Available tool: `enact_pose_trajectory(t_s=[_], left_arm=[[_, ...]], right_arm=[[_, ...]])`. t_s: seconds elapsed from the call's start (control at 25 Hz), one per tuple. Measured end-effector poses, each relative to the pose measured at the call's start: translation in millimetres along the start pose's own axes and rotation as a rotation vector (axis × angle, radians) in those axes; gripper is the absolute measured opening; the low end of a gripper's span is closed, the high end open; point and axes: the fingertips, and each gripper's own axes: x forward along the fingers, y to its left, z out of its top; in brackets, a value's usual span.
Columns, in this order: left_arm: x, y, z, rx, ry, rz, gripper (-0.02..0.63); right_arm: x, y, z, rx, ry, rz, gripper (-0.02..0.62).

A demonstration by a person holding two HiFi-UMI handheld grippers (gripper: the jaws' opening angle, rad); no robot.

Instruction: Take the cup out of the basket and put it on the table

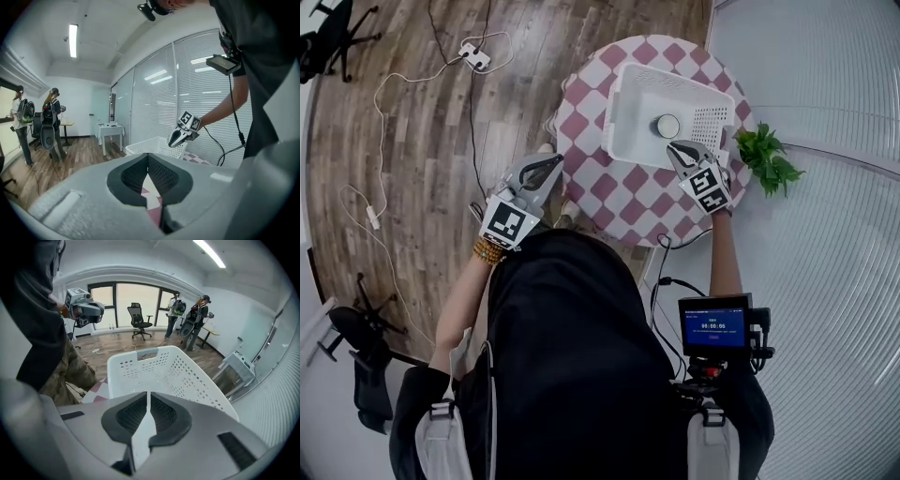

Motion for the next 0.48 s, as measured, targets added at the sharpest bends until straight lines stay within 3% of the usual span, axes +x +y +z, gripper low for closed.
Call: enact_pose_trajectory(t_s=[0.16, 0.48], left_arm=[[-9.4, 21.8, -7.6, -0.028, 0.017, 0.047, 0.006], [-22.6, 49.7, -18.1, -0.065, 0.026, 0.113, 0.006]], right_arm=[[25.2, -19.3, -7.8, -0.042, 0.089, 0.054, 0.018], [89.1, -27.9, -50.7, -0.07, 0.314, 0.202, 0.108]])
